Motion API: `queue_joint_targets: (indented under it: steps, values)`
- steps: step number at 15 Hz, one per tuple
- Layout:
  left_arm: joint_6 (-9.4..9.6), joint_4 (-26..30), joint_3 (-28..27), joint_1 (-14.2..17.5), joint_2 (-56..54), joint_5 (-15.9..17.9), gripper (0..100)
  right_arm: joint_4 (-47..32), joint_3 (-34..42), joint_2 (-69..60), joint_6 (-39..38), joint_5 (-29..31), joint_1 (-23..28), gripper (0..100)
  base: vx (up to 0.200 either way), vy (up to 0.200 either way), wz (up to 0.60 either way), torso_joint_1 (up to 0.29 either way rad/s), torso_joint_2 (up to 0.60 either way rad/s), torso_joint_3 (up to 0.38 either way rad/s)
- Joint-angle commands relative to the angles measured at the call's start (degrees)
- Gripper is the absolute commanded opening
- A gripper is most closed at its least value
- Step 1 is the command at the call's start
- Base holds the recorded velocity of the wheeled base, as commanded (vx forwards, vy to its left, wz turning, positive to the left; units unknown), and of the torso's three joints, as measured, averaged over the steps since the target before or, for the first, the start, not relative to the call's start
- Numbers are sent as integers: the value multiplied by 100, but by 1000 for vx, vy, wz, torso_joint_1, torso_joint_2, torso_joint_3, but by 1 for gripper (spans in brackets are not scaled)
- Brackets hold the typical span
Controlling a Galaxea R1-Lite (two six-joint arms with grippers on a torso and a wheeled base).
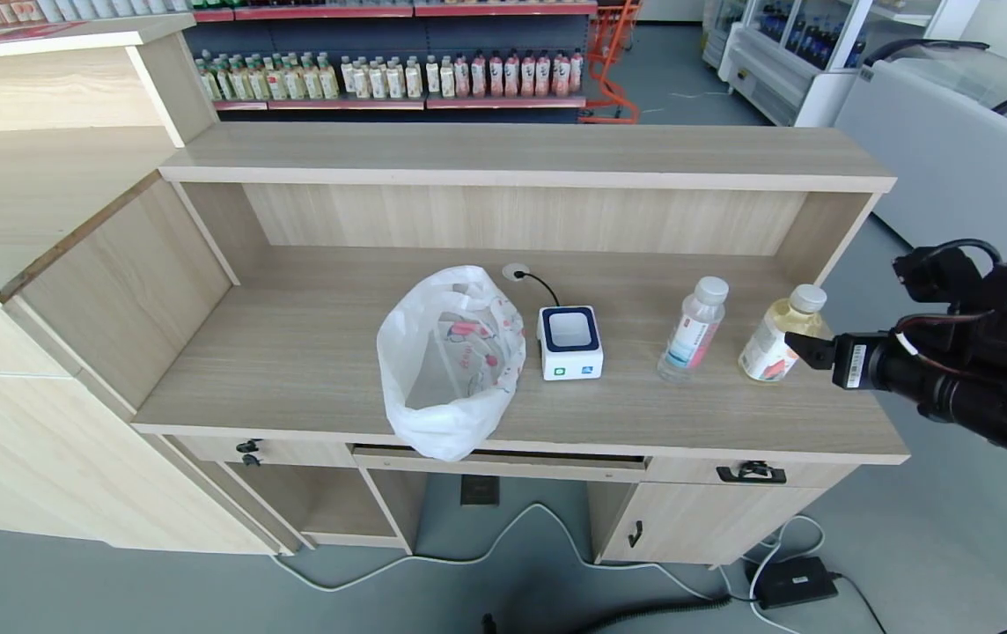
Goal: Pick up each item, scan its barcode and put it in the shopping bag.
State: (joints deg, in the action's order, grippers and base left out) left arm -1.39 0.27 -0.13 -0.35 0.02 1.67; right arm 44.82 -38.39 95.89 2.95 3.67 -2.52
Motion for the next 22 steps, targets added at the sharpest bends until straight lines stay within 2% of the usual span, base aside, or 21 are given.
queue_joint_targets:
  steps: [1,5,9,13,19,22]
  values:
    - [-2,0,5,0,-2,0,100,615,235,914,21,11,6,100,0,0,0,0,0,0]
    - [-2,0,-4,0,-2,0,100,1670,-99,1925,30,2,-20,100,0,0,0,0,0,0]
    - [-2,0,-4,0,-2,0,100,2039,-960,2575,-23,11,-275,100,0,0,0,0,0,0]
    - [-2,8,-4,0,-2,0,100,1995,-1619,2997,-14,187,-512,100,0,0,0,0,0,0]
    - [-2,0,-4,0,-2,0,100,1969,-2217,3454,13,196,-583,100,0,0,0,0,0,0]
    - [-2,0,-4,0,-2,0,100,1626,-2648,3577,-40,178,-688,100,0,0,0,0,0,0]
